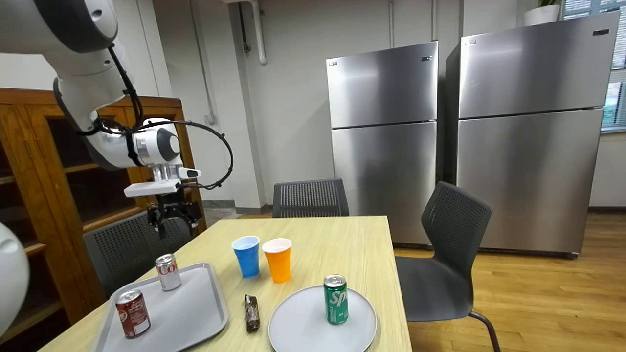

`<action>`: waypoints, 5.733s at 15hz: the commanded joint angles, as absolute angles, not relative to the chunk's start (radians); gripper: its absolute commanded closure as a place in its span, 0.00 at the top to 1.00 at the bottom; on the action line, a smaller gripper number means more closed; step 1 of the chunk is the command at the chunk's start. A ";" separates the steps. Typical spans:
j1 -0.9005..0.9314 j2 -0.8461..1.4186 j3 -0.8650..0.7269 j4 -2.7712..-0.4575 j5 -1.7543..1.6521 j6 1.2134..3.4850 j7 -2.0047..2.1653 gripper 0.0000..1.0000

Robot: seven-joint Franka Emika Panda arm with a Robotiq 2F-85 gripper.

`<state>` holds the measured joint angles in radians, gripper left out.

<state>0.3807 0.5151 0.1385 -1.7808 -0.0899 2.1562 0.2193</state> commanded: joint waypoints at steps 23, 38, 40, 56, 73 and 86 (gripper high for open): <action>0.513 1.002 0.154 -1.167 -0.131 1.863 0.160 1.00; 0.520 1.060 0.150 -1.070 -0.127 1.773 0.157 1.00; 0.519 1.065 0.150 -1.063 -0.126 1.768 0.157 0.74; 0.427 0.882 0.153 -1.247 -0.113 1.841 0.156 0.38; 0.182 0.486 0.085 -1.823 -0.076 2.022 0.143 0.38; 0.026 0.412 -0.028 -2.029 -0.050 2.064 0.159 0.38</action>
